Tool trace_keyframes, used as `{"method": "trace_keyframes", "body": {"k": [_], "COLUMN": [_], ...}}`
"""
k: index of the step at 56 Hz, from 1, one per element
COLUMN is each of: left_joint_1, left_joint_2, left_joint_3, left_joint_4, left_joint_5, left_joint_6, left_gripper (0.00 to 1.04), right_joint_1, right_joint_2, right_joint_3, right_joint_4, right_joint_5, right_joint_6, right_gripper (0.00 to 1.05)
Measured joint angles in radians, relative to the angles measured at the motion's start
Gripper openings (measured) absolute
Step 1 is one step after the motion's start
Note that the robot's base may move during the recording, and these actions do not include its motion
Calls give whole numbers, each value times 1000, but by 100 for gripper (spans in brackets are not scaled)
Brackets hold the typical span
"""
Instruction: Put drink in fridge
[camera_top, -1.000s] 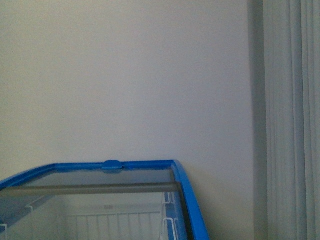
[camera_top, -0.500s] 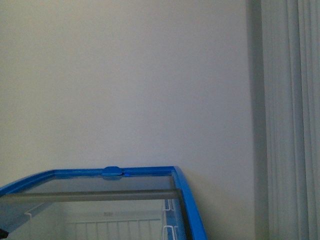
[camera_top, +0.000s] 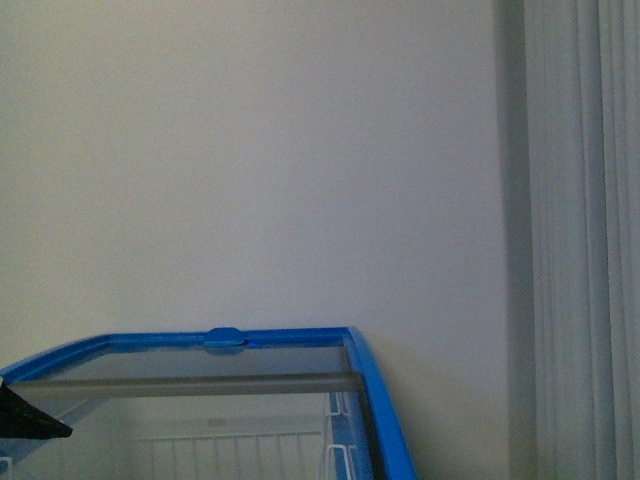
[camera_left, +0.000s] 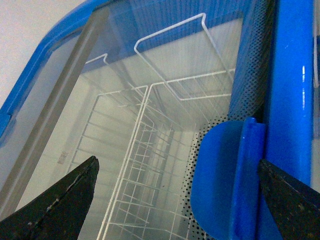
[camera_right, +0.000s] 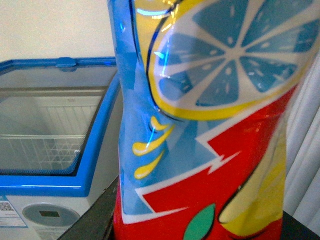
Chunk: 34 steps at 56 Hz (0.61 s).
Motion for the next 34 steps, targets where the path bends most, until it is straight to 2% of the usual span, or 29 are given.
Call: {"method": "trace_keyframes", "body": {"k": [20,34], "left_joint_1": [-35,-51], "left_joint_2": [129,253], "left_joint_3": [136,338], "left_joint_4": [-44,54], "left_joint_5": [-40,-98], "left_joint_6": [-24,-105], "left_gripper": [97,97], "right_joint_1": [0,0], "right_joint_2": [0,0], "right_joint_3": [0,0], "right_joint_4": [0,0], "right_joint_5": [0,0], "right_joint_6": [0,0], "right_gripper": [44,44]}}
